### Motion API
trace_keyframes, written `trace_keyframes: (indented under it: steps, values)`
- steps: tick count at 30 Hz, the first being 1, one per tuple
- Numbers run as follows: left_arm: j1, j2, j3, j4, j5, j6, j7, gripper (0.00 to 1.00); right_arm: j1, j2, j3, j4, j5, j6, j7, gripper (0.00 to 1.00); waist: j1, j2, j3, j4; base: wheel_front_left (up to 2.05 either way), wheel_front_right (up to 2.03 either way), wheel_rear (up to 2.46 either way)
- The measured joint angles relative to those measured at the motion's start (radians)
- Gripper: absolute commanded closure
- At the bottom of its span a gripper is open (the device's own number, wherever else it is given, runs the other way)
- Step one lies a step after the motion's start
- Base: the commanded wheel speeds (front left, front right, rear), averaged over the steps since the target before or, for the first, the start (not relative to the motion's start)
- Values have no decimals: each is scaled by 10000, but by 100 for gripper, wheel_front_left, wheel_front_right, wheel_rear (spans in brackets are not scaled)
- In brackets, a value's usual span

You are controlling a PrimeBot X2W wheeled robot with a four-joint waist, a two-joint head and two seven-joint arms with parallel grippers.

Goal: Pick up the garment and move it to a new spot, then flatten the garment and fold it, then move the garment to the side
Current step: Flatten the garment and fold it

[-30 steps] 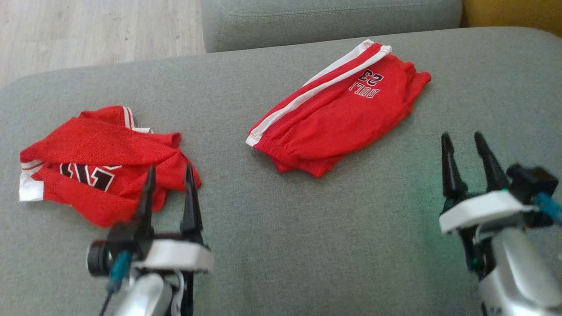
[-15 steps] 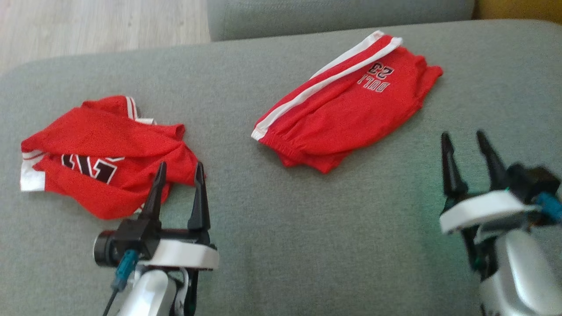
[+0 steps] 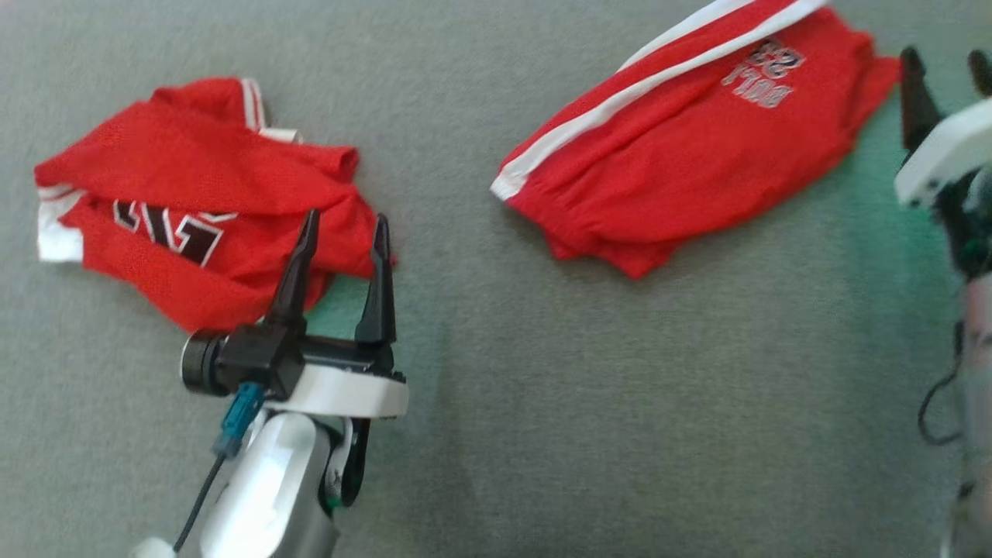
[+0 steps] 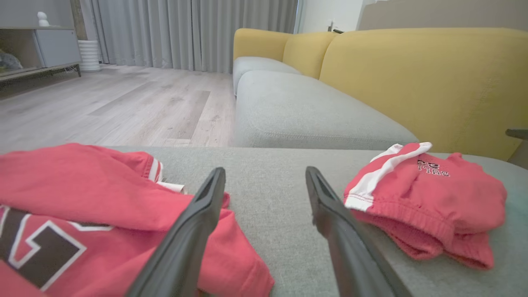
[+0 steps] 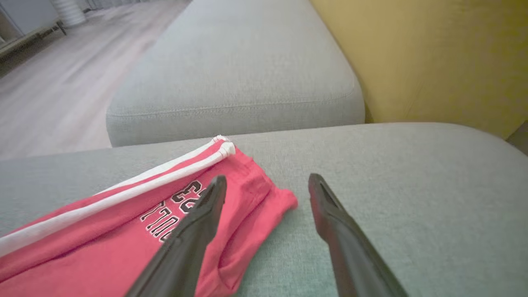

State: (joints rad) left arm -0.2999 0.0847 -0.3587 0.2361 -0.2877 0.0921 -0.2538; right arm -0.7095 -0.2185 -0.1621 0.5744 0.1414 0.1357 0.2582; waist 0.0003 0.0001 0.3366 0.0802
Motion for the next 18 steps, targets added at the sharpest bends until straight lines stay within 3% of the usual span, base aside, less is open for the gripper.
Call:
trace_keyframes:
  steps: [10,18]
  values:
    - [-632,-336,-318,230,251,-324,0,0,-2052,-926,-290,2828,-1156,0,756,0,-1,-1,869,1006,0,0,0]
    - [-864,-378,-339,297,251,-403,0,0,-2598,-1478,-178,3944,-2054,0,794,0,-3,0,1226,1433,0,0,0]
